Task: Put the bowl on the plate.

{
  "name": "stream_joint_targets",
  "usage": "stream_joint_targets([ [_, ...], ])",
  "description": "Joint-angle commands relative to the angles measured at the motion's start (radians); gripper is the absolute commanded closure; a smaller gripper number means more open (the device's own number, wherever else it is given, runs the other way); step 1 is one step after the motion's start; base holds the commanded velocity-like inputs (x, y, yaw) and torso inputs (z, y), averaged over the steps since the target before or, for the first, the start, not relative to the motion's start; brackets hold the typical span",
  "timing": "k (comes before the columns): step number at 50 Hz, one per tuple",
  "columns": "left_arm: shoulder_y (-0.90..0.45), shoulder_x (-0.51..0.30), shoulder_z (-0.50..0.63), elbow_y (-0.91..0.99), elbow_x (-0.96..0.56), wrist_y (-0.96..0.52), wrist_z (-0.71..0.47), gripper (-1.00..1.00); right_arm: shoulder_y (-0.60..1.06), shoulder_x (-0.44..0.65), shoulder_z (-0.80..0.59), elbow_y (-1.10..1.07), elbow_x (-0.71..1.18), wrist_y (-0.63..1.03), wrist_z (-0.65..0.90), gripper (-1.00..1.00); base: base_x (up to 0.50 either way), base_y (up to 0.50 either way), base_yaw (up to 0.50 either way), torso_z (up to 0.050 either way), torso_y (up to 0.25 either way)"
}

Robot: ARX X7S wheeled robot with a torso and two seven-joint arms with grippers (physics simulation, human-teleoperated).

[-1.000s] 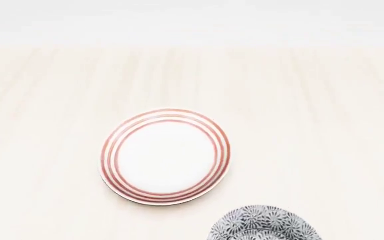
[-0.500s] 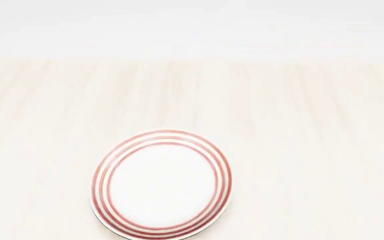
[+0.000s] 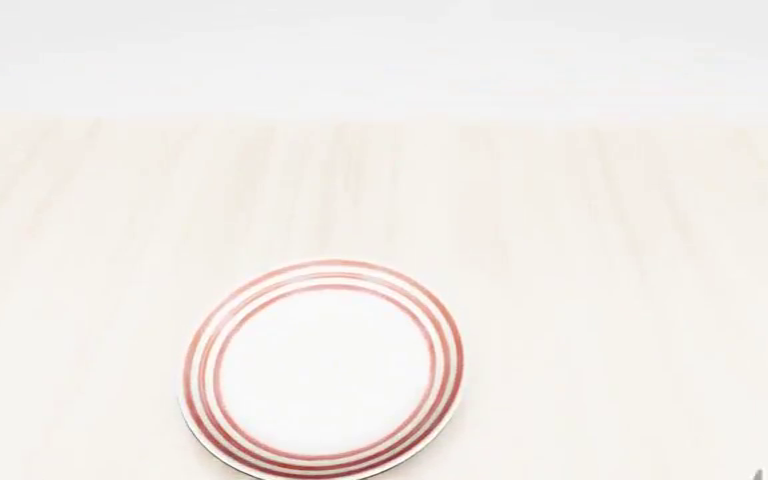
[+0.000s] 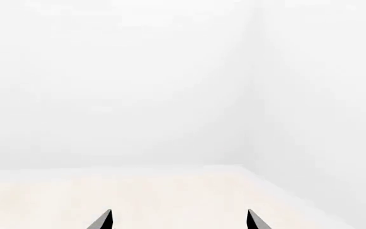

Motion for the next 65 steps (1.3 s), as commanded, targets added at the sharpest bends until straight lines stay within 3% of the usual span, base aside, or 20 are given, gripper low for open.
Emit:
stream_joint_targets([
  [1, 0.007, 0.011, -0.024, -0.013, -0.041, 0.031, -0.011, -1.0, 0.082, 0.436, -0.004, -0.087, 0.433, 0.265, 0.32, -1.0, 0.0, 0.0, 0.0, 0.0, 0.0],
  [7, -0.028, 0.014, -0.001, -0.065, -0.021, 0.026, -0.023, -1.0, 0.085, 0.639, 0.053, -0.078, 0.743, 0.244, 0.406, -1.0, 0.0, 0.0, 0.0, 0.0, 0.0],
  [19, -0.037, 0.011, 0.0, -0.118, -0.021, 0.046, -0.026, -1.0, -0.015, 0.747, 0.167, -0.038, 1.042, 0.241, 0.326, -1.0, 0.0, 0.0, 0.0, 0.0, 0.0],
  [26, -0.048, 0.003, 0.001, -0.147, -0.027, 0.046, -0.028, -1.0, -0.134, 0.777, 0.336, -0.071, 1.175, 0.273, 0.284, -1.0, 0.0, 0.0, 0.0, 0.0, 0.0],
  [37, -0.047, -0.009, -0.016, -0.158, -0.05, 0.055, -0.033, -1.0, -0.134, 0.855, 0.359, -0.055, 1.252, 0.304, 0.324, -1.0, 0.0, 0.0, 0.0, 0.0, 0.0],
  [50, -0.039, -0.017, -0.015, -0.149, -0.055, 0.056, -0.045, -1.0, -0.128, 0.86, 0.376, -0.031, 1.282, 0.328, 0.318, -1.0, 0.0, 0.0, 0.0, 0.0, 0.0],
  [65, -0.038, -0.024, -0.011, -0.149, -0.054, 0.06, -0.055, -1.0, -0.057, 0.805, 0.181, 0.118, 1.175, 0.29, 0.208, -1.0, 0.0, 0.0, 0.0, 0.0, 0.0],
])
